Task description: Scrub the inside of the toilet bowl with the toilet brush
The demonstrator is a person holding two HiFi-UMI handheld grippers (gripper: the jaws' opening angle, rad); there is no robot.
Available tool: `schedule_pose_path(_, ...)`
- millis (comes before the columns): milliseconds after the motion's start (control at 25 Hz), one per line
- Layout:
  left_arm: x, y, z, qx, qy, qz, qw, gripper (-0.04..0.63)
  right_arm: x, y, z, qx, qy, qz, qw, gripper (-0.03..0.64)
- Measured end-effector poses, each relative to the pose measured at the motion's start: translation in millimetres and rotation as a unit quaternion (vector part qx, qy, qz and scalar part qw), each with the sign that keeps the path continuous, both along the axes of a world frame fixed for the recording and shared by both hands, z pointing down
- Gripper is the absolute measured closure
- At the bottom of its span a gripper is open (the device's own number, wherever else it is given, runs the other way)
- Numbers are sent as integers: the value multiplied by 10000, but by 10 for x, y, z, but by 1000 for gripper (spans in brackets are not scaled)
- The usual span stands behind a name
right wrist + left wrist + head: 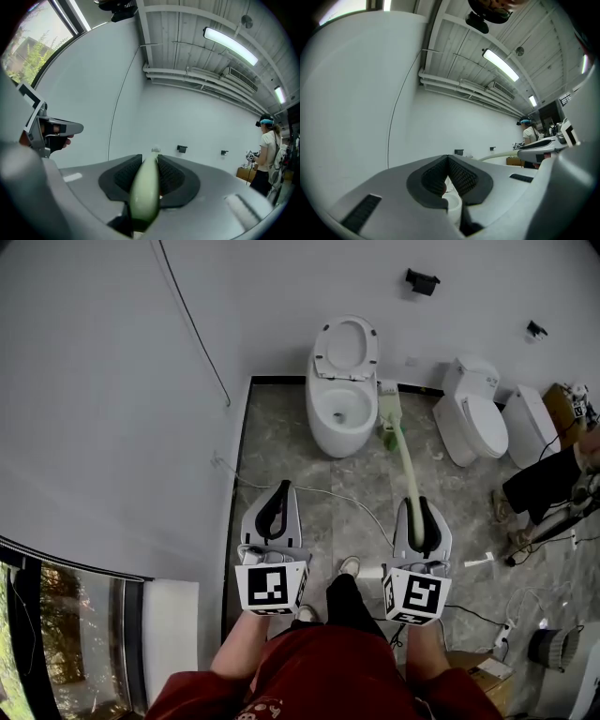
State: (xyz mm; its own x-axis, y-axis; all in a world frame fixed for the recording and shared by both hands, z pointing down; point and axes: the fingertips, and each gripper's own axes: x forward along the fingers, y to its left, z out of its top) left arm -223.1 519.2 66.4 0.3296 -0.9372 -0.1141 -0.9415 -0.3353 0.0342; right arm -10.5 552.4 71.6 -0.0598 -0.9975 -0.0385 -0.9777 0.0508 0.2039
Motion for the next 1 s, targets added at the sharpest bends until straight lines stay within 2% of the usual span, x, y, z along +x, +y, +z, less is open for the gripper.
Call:
schedule_pose_path(400,239,-596,28,-18,-156,54,9999,591,219,-606,150,-79,-205,49,9997,502)
schedule_pose_path(1000,1303,-2280,-46,-34,-490,58,9988,591,1241,-2252,235,-227,-363,82,9991,502)
